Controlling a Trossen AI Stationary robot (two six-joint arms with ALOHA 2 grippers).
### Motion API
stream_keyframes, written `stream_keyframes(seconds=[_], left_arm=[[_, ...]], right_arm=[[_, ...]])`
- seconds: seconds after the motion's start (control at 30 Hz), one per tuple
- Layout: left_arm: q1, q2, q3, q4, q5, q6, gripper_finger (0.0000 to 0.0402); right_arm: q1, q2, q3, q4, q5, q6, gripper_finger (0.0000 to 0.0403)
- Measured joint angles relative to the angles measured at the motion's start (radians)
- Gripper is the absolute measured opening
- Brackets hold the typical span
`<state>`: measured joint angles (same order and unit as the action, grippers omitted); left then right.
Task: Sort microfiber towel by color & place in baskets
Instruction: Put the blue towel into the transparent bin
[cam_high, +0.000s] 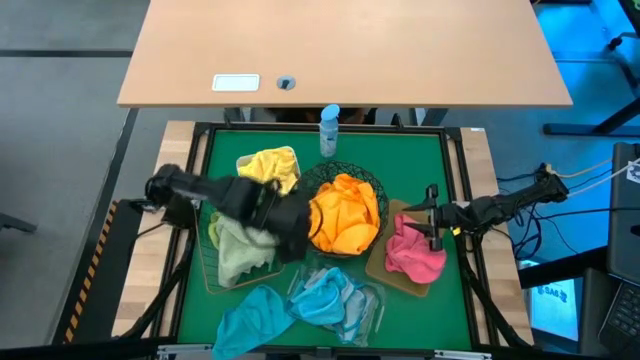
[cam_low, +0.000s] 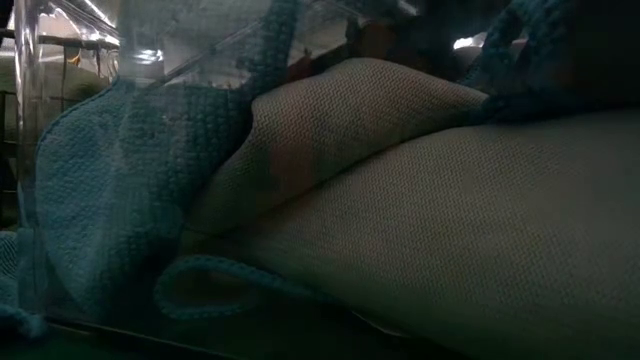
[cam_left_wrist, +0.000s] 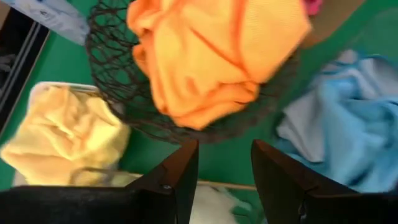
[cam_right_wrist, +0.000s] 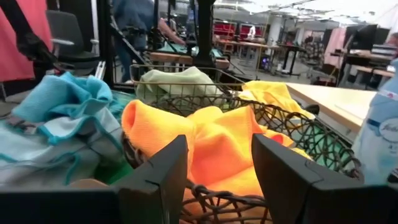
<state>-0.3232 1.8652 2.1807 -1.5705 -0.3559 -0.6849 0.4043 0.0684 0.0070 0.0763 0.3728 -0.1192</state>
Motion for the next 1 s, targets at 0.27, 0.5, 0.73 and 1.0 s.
stream_keyframes(seconds=[0.27,0.5,0.73,1.0], left_arm=[[-0.250,0.002,0.000,0.007,-0.098,-0.250,0.0142],[-0.403,0.010,-0.001,0.023,-0.099,-0.497,0.0142],[-0.519,0.083,-0.001,0.040,-0.084,-0.650,0.0142],[-0.593,0.200,-0.001,0.115,-0.008,-0.726,0.0142]], right_arm=[[-0.112,-0.001,0.000,0.004,-0.091,-0.021,0.0179],[-0.315,-0.001,0.000,-0.034,-0.240,0.038,0.0179],[-0.422,0.000,0.000,-0.060,-0.374,0.062,0.0179],[-0.431,0.000,0.000,-0.060,-0.370,0.062,0.0179]])
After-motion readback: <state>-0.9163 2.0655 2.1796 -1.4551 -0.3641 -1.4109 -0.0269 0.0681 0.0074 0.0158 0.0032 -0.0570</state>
